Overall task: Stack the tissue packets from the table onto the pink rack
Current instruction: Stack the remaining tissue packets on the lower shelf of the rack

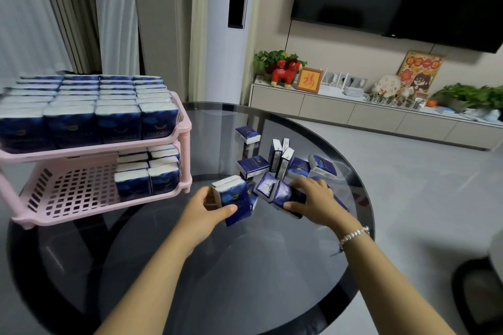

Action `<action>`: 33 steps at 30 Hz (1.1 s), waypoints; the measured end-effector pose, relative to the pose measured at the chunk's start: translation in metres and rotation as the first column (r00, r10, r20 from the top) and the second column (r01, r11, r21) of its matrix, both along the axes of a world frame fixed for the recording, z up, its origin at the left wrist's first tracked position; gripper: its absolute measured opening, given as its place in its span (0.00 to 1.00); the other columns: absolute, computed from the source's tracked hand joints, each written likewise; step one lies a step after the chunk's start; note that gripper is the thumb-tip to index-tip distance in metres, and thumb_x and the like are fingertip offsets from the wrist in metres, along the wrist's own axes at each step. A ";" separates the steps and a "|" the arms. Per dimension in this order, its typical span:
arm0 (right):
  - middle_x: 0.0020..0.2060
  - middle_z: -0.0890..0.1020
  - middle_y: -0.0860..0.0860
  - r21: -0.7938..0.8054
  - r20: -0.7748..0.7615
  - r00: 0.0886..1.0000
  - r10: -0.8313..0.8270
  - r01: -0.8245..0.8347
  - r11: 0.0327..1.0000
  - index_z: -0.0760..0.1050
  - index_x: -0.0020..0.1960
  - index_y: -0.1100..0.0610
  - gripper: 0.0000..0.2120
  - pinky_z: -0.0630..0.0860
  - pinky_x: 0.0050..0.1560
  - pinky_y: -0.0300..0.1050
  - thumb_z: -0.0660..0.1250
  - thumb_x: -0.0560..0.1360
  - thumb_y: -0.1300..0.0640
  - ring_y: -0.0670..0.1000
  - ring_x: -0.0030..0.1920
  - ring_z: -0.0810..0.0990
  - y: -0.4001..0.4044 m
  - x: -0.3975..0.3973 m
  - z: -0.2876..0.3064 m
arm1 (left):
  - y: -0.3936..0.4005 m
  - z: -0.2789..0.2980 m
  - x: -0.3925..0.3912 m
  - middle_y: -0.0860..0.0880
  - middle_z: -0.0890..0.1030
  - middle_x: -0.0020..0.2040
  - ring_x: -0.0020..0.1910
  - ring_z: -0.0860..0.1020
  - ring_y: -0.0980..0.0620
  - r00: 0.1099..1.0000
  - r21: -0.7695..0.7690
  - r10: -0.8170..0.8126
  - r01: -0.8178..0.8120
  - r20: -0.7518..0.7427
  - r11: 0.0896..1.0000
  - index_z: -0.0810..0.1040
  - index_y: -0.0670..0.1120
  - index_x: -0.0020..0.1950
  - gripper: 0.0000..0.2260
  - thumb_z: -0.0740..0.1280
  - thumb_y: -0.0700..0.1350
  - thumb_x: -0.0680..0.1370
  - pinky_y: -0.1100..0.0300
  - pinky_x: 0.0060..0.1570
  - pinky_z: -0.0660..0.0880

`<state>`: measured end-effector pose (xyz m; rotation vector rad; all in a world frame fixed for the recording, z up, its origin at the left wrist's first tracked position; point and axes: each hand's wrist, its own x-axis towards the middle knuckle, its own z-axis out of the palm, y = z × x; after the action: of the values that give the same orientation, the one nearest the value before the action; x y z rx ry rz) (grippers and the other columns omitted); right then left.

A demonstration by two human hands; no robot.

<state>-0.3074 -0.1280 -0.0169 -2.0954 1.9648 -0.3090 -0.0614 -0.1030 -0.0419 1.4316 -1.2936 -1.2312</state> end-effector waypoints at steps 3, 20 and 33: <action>0.59 0.74 0.49 -0.046 0.138 0.990 0.024 -0.018 0.999 0.70 0.57 0.45 0.18 0.62 0.55 0.48 0.72 0.70 0.47 0.54 0.58 0.67 0.003 0.006 -0.005 | 0.000 0.001 0.002 0.51 0.80 0.56 0.53 0.78 0.54 0.999 0.006 0.021 -0.021 -0.030 1.000 0.74 0.47 0.62 0.20 0.74 0.44 0.72 0.63 0.47 0.72; 0.53 0.76 0.42 -0.071 0.342 0.880 0.330 -0.326 0.943 0.76 0.56 0.43 0.18 0.76 0.55 0.42 0.74 0.68 0.53 0.46 0.54 0.75 0.021 0.040 0.047 | 0.003 0.012 0.016 0.50 0.85 0.49 0.50 0.83 0.52 0.969 0.039 -0.220 0.226 -0.112 0.973 0.81 0.48 0.58 0.15 0.73 0.44 0.71 0.56 0.54 0.78; 0.53 0.80 0.46 -0.146 0.198 0.884 0.423 -0.400 0.905 0.75 0.61 0.49 0.28 0.76 0.52 0.35 0.78 0.63 0.51 0.43 0.51 0.78 0.026 0.062 0.046 | 0.013 0.014 0.013 0.50 0.85 0.51 0.54 0.82 0.51 0.907 0.146 -0.421 0.418 -0.014 0.897 0.80 0.53 0.54 0.21 0.76 0.59 0.64 0.51 0.58 0.76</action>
<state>-0.2454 -0.1016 0.0290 -2.3537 1.3575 -0.5405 -0.0488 -0.0902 -0.0277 1.3008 -1.6102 -1.6283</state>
